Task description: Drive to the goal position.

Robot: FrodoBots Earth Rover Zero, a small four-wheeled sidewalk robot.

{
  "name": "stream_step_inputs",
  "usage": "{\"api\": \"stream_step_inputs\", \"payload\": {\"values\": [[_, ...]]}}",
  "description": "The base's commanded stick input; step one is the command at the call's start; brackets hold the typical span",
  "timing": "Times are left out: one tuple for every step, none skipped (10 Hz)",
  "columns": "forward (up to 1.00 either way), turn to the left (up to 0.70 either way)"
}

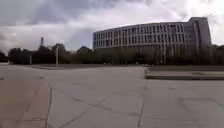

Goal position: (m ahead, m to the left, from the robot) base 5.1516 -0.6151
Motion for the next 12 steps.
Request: {"api": "stream_step_inputs", "payload": {"values": [[1.00, -0.27], [1.00, -0.27], [1.00, -0.27], [1.00, -0.27], [1.00, -0.27], [1.00, -0.27], [1.00, -0.27], [1.00, -0.27], [1.00, -0.27], [1.00, -0.27], [1.00, -0.27], [1.00, -0.23]]}}
